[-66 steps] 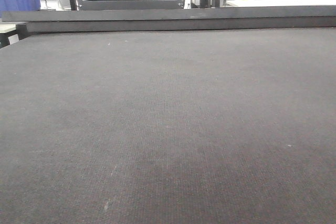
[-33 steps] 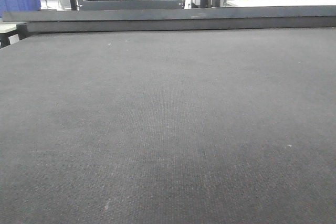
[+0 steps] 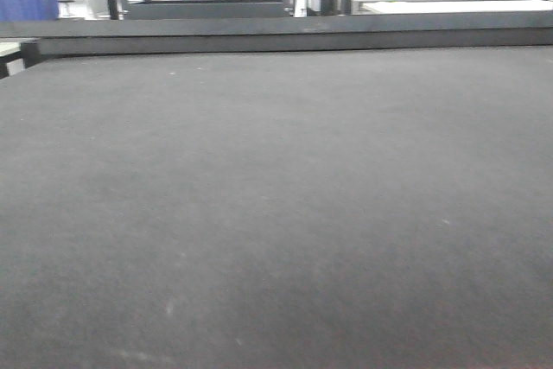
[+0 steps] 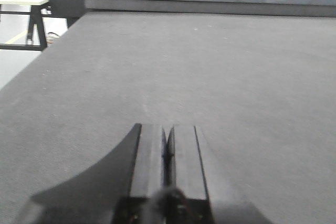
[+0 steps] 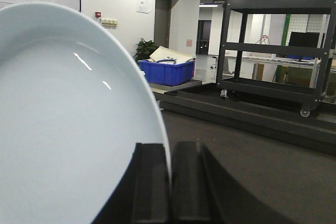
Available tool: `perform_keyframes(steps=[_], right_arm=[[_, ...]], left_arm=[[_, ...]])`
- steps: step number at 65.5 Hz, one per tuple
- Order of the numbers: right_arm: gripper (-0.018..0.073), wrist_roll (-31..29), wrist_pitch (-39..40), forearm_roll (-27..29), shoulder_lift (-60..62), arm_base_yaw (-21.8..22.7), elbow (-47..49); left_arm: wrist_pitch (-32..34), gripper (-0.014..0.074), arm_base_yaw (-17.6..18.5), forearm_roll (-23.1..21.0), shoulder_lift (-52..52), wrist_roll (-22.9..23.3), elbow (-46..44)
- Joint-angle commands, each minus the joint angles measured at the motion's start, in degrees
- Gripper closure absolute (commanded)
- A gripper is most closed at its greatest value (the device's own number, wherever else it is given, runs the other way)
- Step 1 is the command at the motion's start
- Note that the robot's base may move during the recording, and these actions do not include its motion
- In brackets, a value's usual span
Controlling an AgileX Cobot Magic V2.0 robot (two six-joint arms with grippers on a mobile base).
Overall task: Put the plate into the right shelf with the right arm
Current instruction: 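Drive the base away from the table holding the plate in the right gripper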
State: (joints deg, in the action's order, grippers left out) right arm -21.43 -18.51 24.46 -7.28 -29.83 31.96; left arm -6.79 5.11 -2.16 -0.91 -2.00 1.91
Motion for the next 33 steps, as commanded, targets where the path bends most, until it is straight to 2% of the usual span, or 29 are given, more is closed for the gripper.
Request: perform_keyframes(steps=[1, 33], right_arm=[[0.0498, 0.2, 5.6, 1.1, -0.7, 0.2, 1.5], [0.0498, 0.2, 5.7, 1.1, -0.7, 0.2, 1.5]], left_arm=[[4.9, 0.0643, 0.3, -0.2, -0.4, 0.2, 0.5], [4.9, 0.0643, 0.3, -0.2, -0.4, 0.2, 0.5]])
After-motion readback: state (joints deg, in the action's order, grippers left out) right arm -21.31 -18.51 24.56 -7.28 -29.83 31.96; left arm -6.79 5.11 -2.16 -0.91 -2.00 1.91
